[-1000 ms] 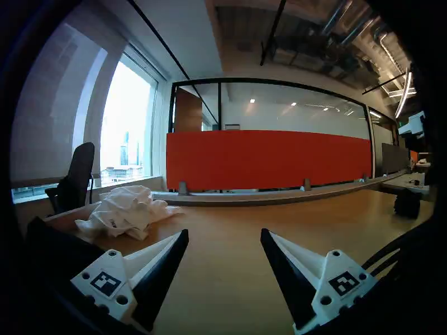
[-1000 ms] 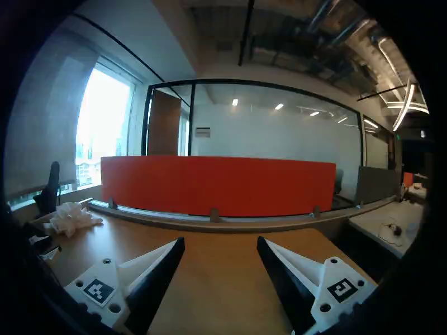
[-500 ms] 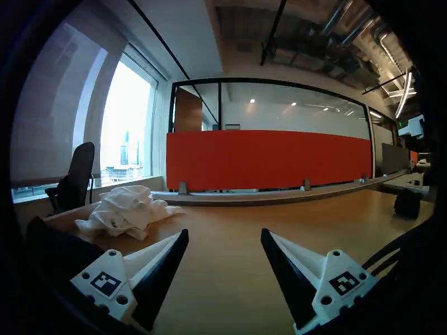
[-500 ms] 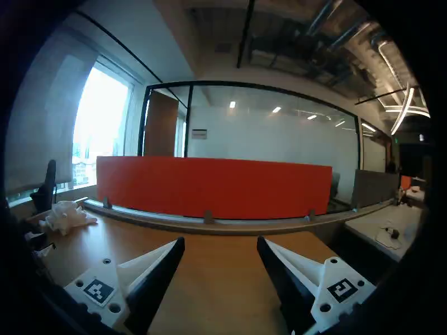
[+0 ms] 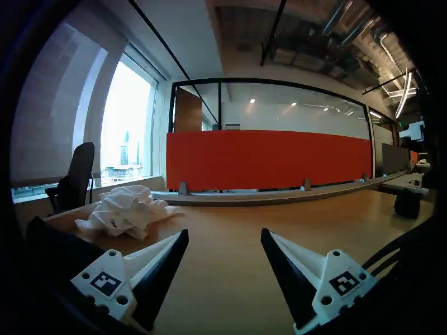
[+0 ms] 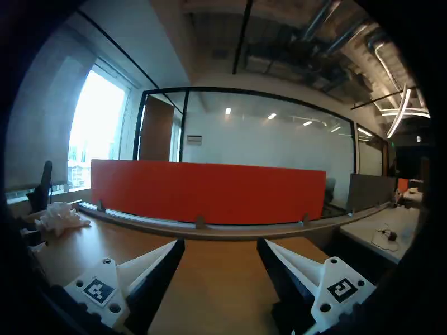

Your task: Fold towel

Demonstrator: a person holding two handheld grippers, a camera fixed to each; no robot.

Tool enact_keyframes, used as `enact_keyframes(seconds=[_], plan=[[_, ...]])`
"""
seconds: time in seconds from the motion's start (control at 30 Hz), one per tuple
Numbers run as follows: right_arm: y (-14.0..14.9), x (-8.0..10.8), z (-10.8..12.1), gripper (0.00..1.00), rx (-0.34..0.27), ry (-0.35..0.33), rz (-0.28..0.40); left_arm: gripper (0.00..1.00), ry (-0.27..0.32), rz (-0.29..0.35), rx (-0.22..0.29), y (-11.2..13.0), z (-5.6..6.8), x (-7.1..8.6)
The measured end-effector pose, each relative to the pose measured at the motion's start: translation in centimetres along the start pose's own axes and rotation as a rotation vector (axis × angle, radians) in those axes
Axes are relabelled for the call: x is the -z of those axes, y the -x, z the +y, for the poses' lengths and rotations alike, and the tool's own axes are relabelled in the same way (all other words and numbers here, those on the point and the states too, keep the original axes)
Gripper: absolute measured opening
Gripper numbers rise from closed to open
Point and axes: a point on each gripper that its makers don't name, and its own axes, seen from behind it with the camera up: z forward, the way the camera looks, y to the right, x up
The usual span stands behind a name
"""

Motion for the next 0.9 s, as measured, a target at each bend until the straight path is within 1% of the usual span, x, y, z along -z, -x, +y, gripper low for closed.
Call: enact_keyframes(seconds=[0.2,0.4,0.7,0.8,0.9], plan=[[1.8,0.7,1.0,1.00,-0.032,0.003,0.016,0.96,0.000,0.000,0.001,0.0,0.0,0.0],[4.8,1.6,2.0,1.00,-0.041,0.011,0.014,0.96,0.000,0.000,0.000,0.0,0.1,0.1],[8.9,2.0,1.9,1.00,-0.020,0.006,0.010,0.96,0.000,0.000,0.001,0.0,0.1,0.1],[10.0,2.1,1.8,1.00,-0.024,0.001,0.015,0.96,0.000,0.000,0.000,0.0,0.1,0.1],[10.8,2.0,2.0,1.00,-0.041,0.011,0.012,0.96,0.000,0.000,0.001,-0.1,0.2,0.1]])
